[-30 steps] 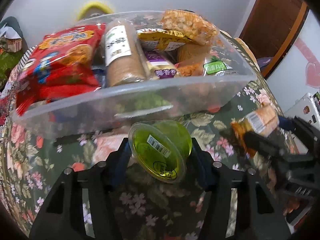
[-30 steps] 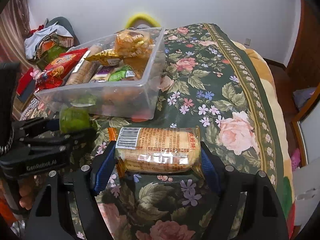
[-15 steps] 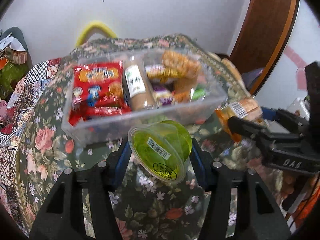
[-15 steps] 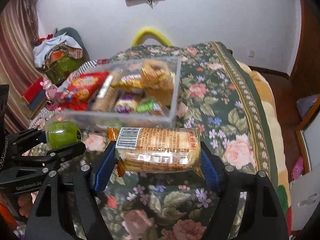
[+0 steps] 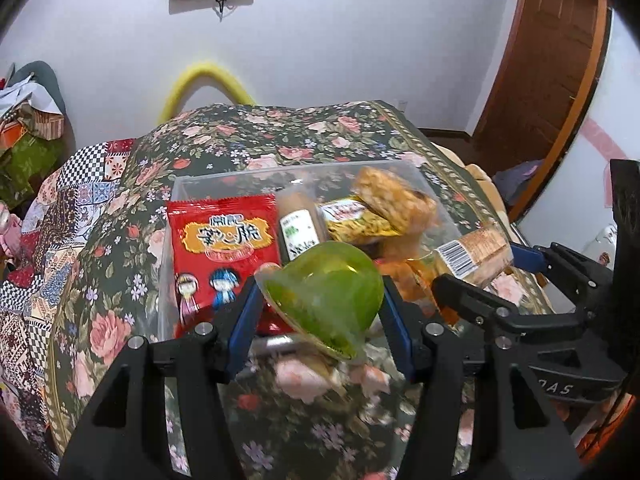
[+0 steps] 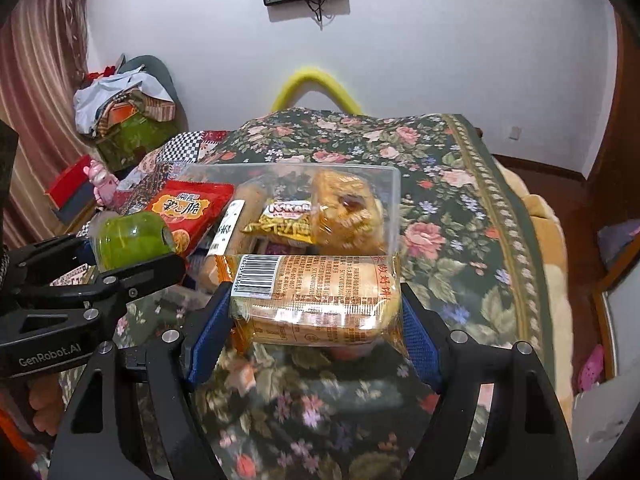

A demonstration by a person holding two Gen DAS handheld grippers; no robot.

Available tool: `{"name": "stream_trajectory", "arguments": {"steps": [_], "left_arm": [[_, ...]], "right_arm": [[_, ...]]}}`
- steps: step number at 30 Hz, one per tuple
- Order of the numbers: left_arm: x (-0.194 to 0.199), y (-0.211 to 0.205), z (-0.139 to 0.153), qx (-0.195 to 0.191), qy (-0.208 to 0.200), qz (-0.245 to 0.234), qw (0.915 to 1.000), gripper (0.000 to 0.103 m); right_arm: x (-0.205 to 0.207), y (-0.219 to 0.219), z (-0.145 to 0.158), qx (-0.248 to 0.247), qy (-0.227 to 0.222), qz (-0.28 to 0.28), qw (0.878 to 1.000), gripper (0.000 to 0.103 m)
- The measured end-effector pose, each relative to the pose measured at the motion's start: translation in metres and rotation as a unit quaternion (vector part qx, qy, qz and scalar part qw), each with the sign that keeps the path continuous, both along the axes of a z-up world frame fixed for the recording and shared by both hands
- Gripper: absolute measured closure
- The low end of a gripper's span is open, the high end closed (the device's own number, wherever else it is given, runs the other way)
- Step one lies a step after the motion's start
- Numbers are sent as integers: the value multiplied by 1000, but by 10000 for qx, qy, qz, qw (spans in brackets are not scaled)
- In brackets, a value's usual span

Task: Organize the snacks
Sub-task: 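Place the jelly cup with the left gripper while the right gripper places the wafer pack into the box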

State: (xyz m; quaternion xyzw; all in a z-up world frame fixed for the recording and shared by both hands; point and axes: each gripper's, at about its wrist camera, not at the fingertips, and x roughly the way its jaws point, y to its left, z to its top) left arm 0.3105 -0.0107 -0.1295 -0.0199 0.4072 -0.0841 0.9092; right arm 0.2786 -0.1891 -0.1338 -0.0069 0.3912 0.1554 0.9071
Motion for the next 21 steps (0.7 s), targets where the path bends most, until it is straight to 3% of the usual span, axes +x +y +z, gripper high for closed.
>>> {"name": "stream_trajectory", "arguments": {"steps": [3, 5, 6, 10, 15, 21], "left_arm": [[10, 6, -5, -41, 41, 41, 10000, 48], [15, 7, -8, -111, 61, -7, 9999, 61], [17, 7, -8, -76, 62, -2, 10000, 63], [23, 6, -10, 43, 30, 22, 10000, 63], [19, 12, -9, -96, 41, 83, 9999, 62], [1, 18, 7, -113, -123, 100, 9998, 59]], "right_arm": [[12, 3, -6, 97, 84, -8, 9999, 27], [17, 5, -10, 134, 146, -7, 9998, 27], [19, 5, -11, 153, 175, 0, 9997, 27], [21, 8, -15, 107, 214, 9, 9997, 24], [18, 10, -14, 137, 255, 16, 9996, 20], [8, 0, 0, 288, 198, -101, 9993, 20]]}}
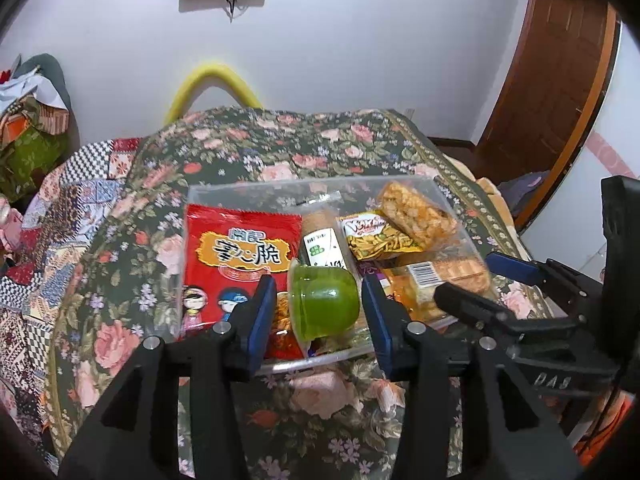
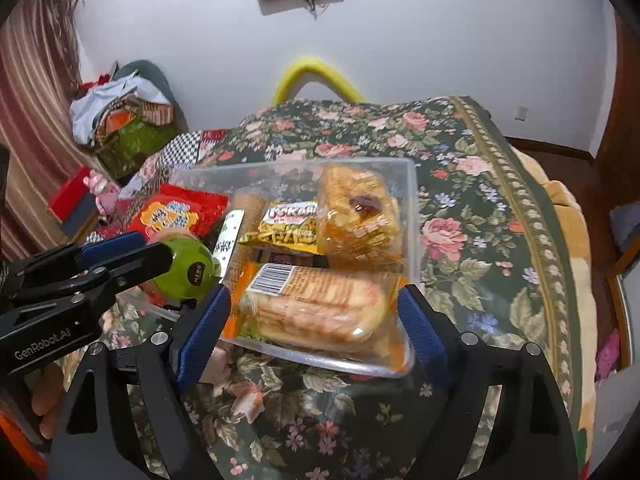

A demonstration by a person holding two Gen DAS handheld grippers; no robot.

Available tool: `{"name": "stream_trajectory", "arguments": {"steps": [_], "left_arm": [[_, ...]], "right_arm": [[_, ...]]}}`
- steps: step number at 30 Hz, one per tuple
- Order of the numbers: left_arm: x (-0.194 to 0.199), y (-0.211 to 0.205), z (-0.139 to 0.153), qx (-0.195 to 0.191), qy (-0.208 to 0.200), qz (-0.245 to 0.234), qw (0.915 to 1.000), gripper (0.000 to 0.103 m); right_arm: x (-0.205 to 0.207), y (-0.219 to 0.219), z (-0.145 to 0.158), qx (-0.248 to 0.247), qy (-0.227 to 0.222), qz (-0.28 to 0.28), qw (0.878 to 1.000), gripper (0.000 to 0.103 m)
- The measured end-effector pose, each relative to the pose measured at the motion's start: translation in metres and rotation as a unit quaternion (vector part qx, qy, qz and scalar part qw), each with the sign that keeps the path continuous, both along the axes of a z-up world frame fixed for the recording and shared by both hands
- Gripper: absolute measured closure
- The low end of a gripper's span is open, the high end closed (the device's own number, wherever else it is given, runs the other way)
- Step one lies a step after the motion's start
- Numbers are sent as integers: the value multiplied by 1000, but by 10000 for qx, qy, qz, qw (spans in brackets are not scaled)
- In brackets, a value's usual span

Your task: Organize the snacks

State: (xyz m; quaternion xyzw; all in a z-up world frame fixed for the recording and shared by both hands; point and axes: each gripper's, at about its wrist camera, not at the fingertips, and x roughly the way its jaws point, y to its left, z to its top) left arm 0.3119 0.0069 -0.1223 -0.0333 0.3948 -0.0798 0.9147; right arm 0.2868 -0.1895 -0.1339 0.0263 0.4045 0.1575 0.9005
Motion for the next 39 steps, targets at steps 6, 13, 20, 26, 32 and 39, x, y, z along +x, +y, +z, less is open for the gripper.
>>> {"name": "stream_trajectory", "arguments": {"steps": [6, 13, 20, 26, 32, 39], "left_arm": [[-36, 6, 37, 19, -432, 36, 9991, 56], [-100, 12, 93, -122, -1151, 36, 9933, 56], [-168, 15, 139, -75, -1931, 209, 9809, 47], [-212, 15, 156, 50, -2414, 328, 9698, 23], [-231, 18, 155, 51, -2571, 433, 9654, 7], [-247, 18, 154, 100, -2687, 487, 9620, 1]], "right_arm": [[-23, -11, 33, 25, -318, -66, 9995, 20], [-81, -14, 90, 254, -1049, 1, 9942, 20], [-145, -5, 137, 362, -1810, 107, 9828, 20], [-182, 6, 152, 309, -2219, 139, 9745, 16], [-200, 9, 152, 214, -2454, -3, 9692, 2], [-208, 11, 153, 113, -2581, -44, 9660, 0]]}}
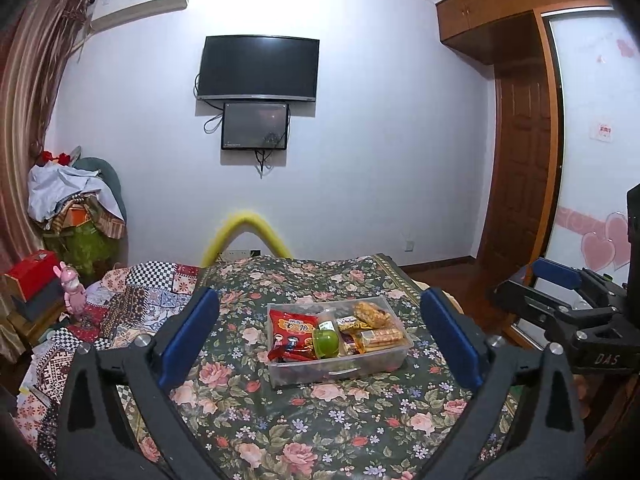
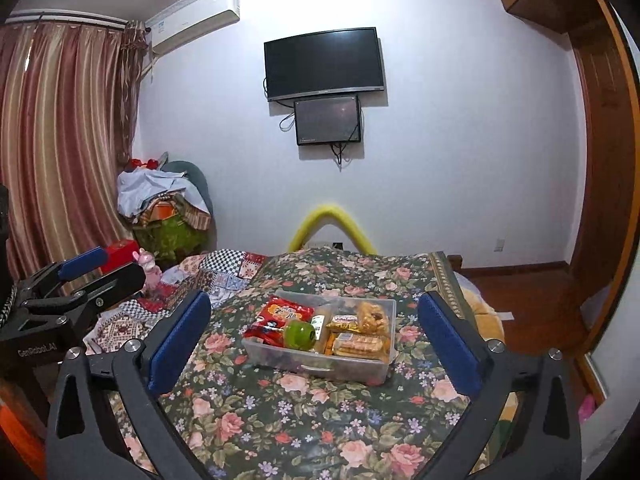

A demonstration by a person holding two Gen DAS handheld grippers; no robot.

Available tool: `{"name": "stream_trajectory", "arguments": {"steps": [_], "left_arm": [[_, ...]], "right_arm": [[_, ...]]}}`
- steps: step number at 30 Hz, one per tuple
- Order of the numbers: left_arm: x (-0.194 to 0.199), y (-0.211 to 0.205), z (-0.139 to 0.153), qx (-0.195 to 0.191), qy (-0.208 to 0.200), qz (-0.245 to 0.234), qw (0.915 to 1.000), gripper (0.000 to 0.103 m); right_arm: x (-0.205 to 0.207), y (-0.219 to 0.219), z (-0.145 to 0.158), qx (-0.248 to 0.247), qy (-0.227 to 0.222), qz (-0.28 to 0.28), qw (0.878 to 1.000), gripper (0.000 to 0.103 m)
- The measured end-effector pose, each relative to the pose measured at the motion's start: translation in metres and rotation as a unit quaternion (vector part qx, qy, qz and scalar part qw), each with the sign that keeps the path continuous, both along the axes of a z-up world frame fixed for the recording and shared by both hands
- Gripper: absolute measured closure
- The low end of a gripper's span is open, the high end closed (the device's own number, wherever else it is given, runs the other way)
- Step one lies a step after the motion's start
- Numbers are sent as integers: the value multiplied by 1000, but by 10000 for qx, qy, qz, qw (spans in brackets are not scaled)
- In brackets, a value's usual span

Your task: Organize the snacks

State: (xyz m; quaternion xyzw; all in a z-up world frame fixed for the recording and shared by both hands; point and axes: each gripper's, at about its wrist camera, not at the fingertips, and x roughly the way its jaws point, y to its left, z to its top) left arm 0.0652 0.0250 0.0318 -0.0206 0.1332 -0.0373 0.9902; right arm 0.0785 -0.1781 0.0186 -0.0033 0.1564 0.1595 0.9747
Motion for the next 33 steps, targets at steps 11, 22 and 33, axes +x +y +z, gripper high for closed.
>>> {"name": "stream_trajectory", "arguments": {"steps": [11, 22, 33], "left_arm": [[-6, -5, -2, 63, -25, -24, 10000, 0], [-5, -5, -5, 86, 13, -23, 10000, 0], [-3, -6, -9, 40, 64, -99, 9999, 0]], "right_arm": [[-8, 3, -2, -8, -69, -1, 10000, 0], [-12, 5, -3, -104, -116, -5, 9999, 0], [-12, 5, -4, -79, -79, -39, 9999, 0]]}}
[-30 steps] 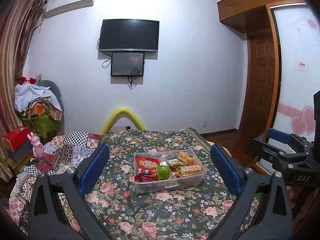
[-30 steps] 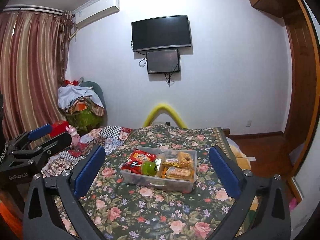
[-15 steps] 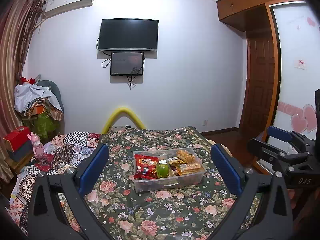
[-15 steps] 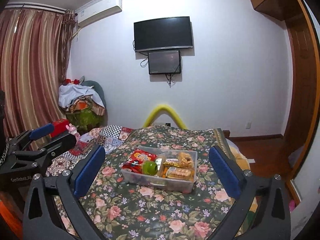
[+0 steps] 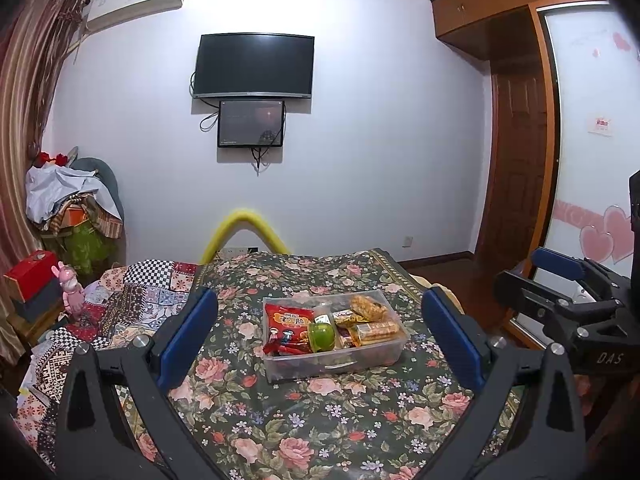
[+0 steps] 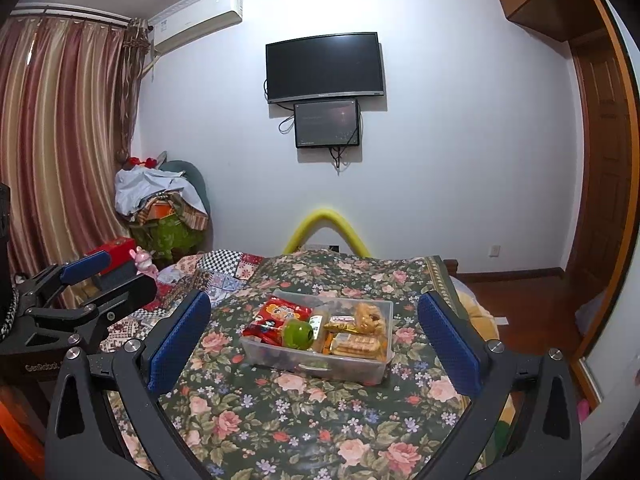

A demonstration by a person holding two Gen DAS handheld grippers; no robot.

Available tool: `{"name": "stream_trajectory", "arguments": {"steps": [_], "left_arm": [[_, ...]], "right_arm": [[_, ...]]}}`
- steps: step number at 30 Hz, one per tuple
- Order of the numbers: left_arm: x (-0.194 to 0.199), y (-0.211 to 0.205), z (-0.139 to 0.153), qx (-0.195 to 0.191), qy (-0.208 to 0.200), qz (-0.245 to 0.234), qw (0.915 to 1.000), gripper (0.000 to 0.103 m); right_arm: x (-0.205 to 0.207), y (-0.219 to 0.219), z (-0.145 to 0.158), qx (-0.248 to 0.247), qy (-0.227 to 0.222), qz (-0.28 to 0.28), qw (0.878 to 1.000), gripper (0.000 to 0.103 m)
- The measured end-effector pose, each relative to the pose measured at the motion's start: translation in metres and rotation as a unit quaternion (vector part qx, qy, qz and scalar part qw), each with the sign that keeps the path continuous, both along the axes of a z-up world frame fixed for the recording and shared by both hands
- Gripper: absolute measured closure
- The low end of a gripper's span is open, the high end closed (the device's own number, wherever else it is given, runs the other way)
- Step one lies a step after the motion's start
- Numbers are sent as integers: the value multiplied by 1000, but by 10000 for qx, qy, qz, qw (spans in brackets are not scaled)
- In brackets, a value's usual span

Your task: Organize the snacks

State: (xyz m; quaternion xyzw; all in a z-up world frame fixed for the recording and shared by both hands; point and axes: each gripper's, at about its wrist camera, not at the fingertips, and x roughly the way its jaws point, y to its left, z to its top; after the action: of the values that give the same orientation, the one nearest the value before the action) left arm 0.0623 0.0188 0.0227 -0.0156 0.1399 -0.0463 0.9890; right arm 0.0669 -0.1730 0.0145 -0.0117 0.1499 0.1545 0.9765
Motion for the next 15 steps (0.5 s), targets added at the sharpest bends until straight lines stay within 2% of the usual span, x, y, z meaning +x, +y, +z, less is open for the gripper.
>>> {"name": "stream_trajectory", "arguments": {"steps": [15], "left_arm": [[-1, 0, 4, -24, -27, -21, 10000, 0]], "right_arm": [[-3, -5, 5, 52, -52, -63, 10000, 0]]}}
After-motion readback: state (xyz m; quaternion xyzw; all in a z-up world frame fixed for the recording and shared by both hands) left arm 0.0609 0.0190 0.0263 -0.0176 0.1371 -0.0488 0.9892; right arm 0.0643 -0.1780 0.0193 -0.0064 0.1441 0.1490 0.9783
